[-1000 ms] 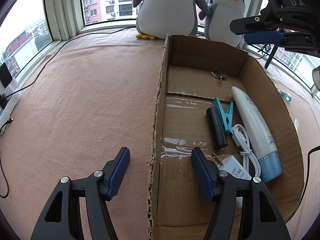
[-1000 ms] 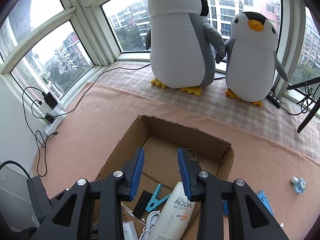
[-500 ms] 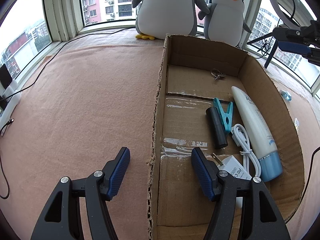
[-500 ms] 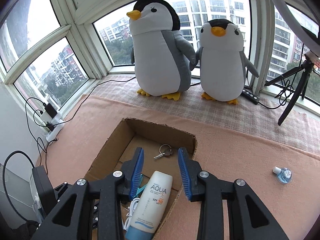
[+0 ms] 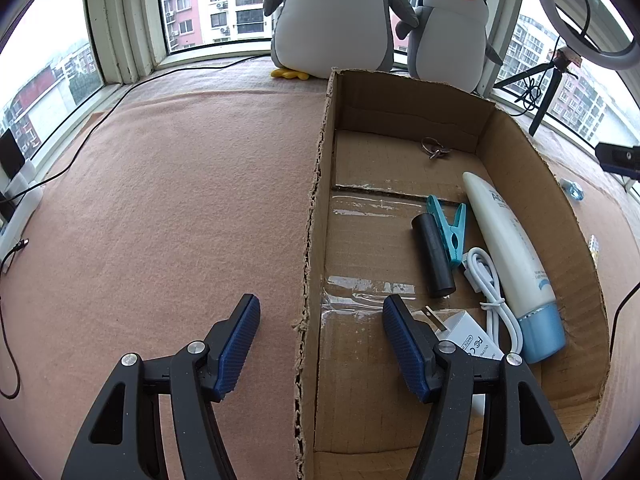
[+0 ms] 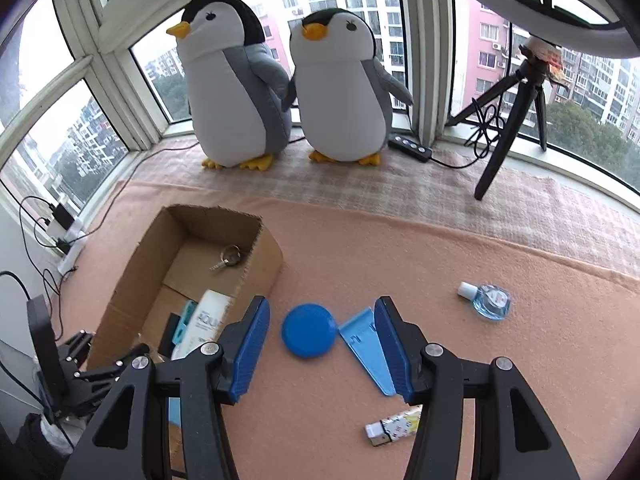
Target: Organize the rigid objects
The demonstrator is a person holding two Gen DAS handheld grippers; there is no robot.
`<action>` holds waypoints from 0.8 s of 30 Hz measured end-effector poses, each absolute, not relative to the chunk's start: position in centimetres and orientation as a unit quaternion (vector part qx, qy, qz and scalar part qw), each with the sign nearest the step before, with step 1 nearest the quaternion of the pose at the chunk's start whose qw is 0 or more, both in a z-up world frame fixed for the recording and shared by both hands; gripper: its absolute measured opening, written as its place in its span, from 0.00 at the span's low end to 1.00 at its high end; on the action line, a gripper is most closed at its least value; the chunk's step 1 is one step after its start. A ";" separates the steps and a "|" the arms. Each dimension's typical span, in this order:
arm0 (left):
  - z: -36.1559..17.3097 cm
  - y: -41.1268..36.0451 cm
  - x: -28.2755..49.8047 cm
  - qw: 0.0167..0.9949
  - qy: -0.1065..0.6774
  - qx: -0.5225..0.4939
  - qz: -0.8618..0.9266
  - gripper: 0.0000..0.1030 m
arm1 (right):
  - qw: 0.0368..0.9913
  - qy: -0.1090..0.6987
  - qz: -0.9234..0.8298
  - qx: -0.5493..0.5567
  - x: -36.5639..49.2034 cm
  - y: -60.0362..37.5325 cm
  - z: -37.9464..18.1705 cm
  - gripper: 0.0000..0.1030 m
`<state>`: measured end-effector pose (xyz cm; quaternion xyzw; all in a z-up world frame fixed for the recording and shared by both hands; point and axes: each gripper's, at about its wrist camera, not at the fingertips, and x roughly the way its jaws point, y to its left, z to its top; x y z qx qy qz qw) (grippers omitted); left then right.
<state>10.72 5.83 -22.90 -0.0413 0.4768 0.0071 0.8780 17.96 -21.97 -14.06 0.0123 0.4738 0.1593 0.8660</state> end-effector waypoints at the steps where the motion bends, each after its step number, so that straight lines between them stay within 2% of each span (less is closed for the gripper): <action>1: -22.9 5.9 10.7 0.878 0.477 -0.041 0.007 0.66 | 0.862 0.481 0.159 0.012 17.9 -22.2 -14.6 0.49; 24: -22.9 6.0 10.7 0.878 0.478 -0.040 0.008 0.67 | 0.839 0.517 0.168 -0.029 16.8 -19.6 -19.8 0.49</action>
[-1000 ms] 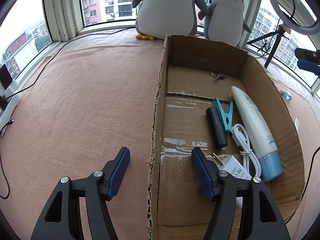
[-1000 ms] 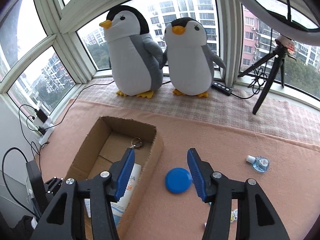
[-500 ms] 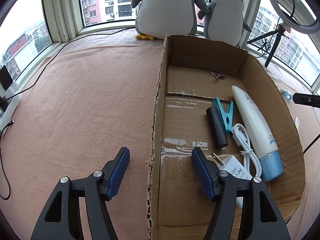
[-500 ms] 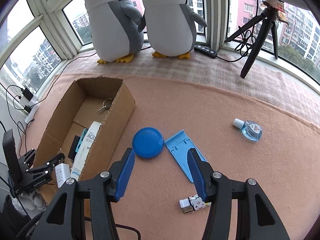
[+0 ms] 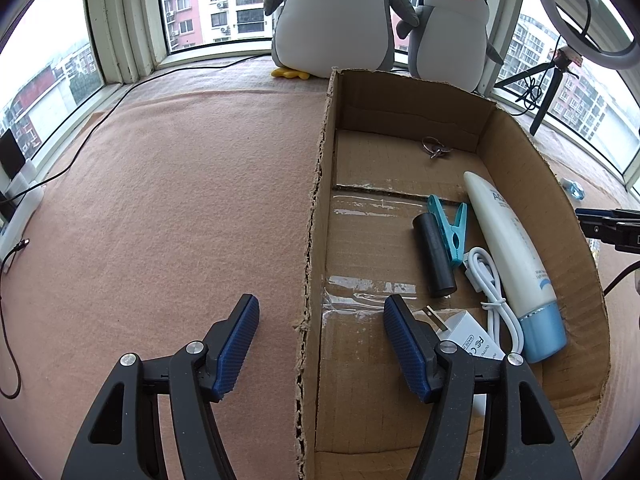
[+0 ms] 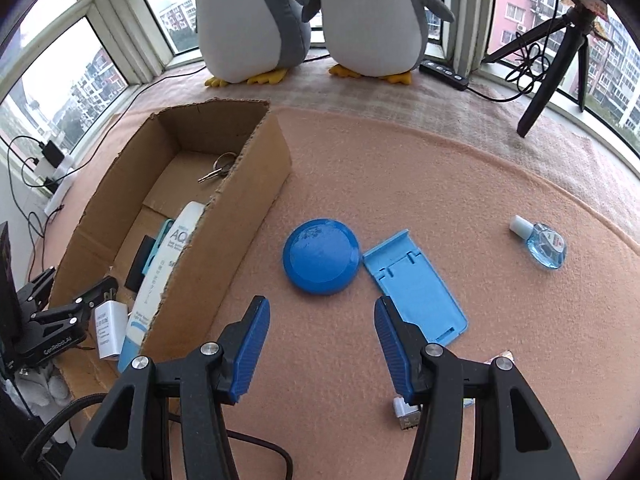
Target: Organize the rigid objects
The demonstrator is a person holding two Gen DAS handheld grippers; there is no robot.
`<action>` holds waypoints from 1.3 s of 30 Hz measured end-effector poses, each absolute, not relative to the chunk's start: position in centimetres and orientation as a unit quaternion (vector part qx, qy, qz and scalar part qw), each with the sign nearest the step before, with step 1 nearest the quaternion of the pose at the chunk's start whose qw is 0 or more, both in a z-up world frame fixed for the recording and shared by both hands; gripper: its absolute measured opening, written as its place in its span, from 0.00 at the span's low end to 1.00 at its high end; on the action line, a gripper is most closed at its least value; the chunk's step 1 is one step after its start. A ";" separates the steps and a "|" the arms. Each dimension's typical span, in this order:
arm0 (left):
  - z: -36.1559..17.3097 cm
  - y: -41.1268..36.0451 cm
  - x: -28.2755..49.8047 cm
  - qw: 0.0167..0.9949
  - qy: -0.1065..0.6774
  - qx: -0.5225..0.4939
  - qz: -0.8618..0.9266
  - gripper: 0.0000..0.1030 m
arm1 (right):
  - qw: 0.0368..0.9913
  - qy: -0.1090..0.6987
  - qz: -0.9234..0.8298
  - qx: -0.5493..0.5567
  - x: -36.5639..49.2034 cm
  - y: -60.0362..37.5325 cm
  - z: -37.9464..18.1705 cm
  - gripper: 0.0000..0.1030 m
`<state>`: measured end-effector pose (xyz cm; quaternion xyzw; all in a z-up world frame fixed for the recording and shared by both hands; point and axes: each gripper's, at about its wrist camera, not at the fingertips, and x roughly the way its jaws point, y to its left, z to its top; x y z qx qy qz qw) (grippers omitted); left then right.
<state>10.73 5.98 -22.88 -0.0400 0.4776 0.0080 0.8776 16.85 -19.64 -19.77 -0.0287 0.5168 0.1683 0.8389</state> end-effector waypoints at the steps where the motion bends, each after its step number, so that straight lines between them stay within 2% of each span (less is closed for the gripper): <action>1: -22.9 5.9 10.7 0.878 0.478 -0.040 0.008 0.67 | 0.840 0.516 0.164 -0.030 17.0 -19.9 -19.7 0.49; 16: -23.0 5.9 10.8 0.877 0.478 -0.037 0.009 0.67 | 0.823 0.535 0.145 -0.124 18.7 -21.7 -21.7 0.49; 28: -23.0 5.9 10.8 0.877 0.479 -0.038 0.009 0.68 | 0.817 0.551 0.144 -0.092 20.2 -22.5 -22.5 0.48; 33: -23.1 5.8 10.8 0.877 0.479 -0.037 0.010 0.68 | 0.818 0.552 0.139 -0.085 20.1 -22.6 -22.4 0.39; 39: -23.1 5.8 10.8 0.877 0.479 -0.037 0.010 0.68 | 0.825 0.547 0.126 -0.067 19.9 -23.0 -22.3 0.34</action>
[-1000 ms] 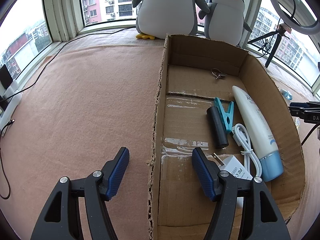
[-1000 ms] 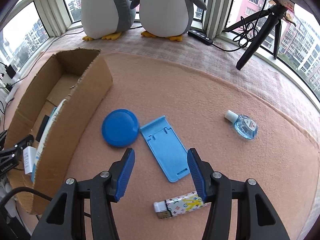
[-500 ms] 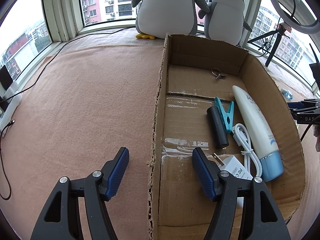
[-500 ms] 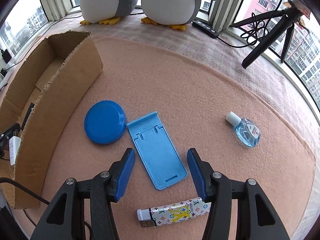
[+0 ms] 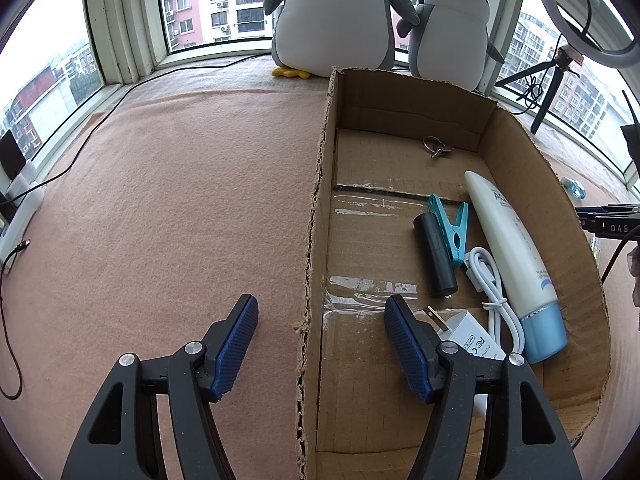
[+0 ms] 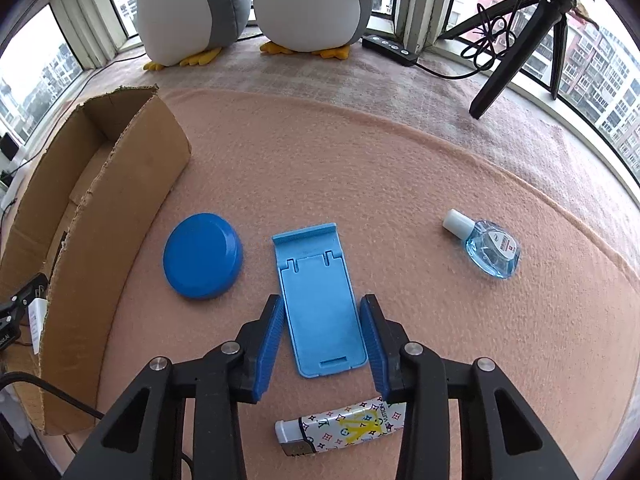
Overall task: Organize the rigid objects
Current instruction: 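Close right gripper on the light-blue phone stand, then carry the phone stand into the box and open right gripper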
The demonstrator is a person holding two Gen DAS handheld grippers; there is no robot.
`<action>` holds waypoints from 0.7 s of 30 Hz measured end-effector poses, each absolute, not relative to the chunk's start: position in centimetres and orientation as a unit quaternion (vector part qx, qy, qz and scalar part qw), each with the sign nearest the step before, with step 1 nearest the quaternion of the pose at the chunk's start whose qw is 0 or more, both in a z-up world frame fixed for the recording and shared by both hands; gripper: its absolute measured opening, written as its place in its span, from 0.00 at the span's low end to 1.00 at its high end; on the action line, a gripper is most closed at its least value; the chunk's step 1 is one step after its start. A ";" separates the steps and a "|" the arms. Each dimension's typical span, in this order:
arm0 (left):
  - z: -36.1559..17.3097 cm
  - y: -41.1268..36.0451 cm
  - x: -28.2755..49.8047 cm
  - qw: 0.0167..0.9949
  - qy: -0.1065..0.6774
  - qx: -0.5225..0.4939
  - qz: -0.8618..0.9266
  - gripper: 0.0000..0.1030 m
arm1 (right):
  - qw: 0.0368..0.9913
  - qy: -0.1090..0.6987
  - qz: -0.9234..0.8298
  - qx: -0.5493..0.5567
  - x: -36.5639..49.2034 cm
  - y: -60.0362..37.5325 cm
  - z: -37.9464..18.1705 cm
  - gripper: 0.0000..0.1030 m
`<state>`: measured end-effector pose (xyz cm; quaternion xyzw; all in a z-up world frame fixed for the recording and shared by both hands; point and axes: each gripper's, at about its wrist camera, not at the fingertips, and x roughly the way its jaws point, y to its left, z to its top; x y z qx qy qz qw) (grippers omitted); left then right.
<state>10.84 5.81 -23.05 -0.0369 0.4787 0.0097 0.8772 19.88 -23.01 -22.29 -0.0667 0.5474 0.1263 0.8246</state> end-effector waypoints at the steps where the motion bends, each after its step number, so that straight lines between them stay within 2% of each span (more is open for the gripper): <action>1: -23.0 5.8 10.8 0.877 0.479 -0.037 0.010 0.68 | 0.826 0.546 0.124 -0.061 19.8 -23.1 -22.2 0.33; 17: -23.0 5.8 10.8 0.877 0.479 -0.038 0.010 0.68 | 0.832 0.542 0.117 -0.023 19.2 -24.2 -21.7 0.32; 21: -23.0 5.8 10.8 0.877 0.478 -0.038 0.010 0.68 | 0.815 0.555 0.135 0.093 19.4 -26.1 -22.1 0.32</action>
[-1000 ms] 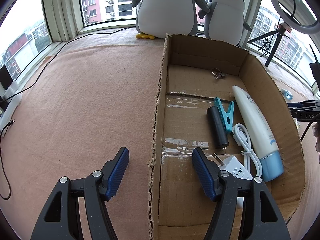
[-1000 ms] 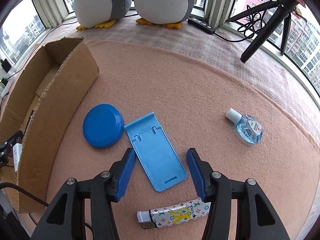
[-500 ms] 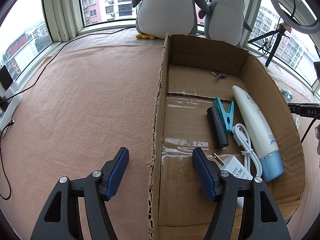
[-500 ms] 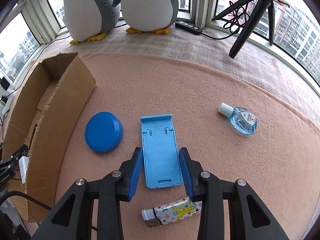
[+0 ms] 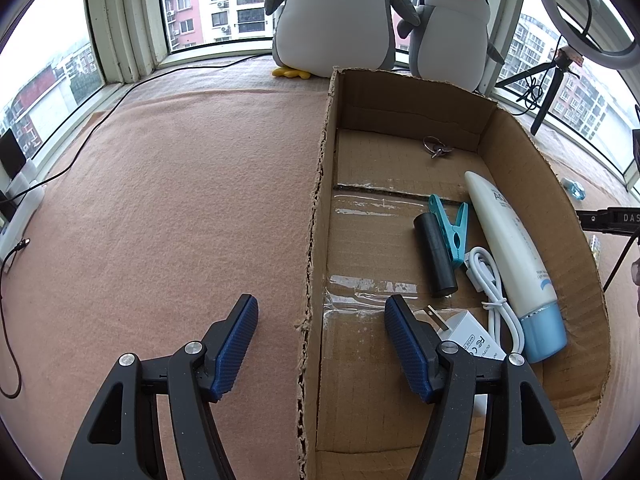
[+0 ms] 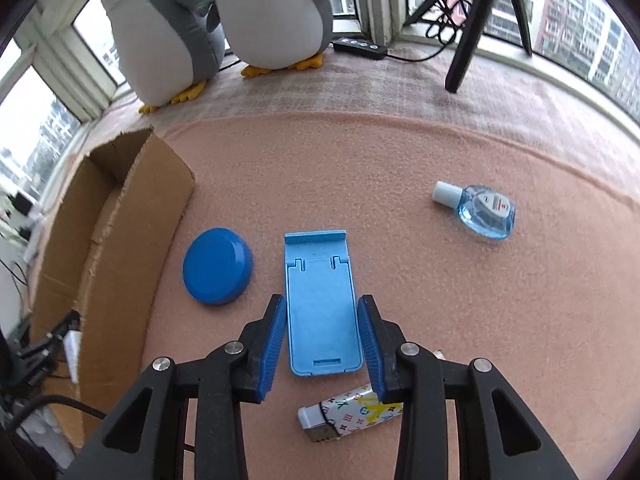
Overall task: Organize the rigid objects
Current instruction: 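Carry the phone stand into the box and open right gripper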
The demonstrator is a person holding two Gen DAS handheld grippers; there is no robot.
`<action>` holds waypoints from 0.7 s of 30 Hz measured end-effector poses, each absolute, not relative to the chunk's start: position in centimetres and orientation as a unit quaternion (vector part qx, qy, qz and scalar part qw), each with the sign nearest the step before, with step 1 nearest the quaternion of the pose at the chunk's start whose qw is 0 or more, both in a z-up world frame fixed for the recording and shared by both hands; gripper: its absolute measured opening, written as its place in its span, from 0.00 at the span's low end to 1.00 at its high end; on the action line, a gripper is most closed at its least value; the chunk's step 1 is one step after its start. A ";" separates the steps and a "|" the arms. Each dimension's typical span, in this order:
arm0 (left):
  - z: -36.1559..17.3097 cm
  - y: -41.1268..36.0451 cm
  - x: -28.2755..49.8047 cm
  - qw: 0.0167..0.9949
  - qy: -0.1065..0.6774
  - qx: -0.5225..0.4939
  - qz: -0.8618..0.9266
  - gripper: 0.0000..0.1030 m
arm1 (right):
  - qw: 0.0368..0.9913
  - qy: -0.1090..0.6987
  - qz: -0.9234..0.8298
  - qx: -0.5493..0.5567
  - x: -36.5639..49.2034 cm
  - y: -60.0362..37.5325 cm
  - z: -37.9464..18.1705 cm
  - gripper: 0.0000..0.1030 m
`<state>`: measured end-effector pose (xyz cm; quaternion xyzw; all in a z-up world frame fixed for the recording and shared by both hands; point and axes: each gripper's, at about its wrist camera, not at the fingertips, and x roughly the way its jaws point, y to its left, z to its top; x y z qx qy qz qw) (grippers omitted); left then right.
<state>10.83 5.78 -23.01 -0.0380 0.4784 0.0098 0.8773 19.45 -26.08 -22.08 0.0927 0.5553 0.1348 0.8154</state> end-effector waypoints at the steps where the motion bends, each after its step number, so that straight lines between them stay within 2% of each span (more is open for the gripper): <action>1: -23.0 5.8 10.8 0.877 0.479 -0.038 0.010 0.68 | 0.808 0.557 0.143 0.131 19.5 -26.7 -22.3 0.32; 7: -23.0 5.8 10.8 0.877 0.478 -0.039 0.010 0.68 | 0.778 0.539 0.169 0.274 18.9 -28.7 -22.7 0.32; 14: -22.9 5.7 10.8 0.877 0.478 -0.037 0.010 0.68 | 0.777 0.520 0.205 0.290 18.5 -27.0 -19.4 0.32; 21: -22.9 5.7 10.8 0.877 0.478 -0.037 0.010 0.68 | 0.795 0.499 0.240 0.246 18.8 -22.1 -15.6 0.32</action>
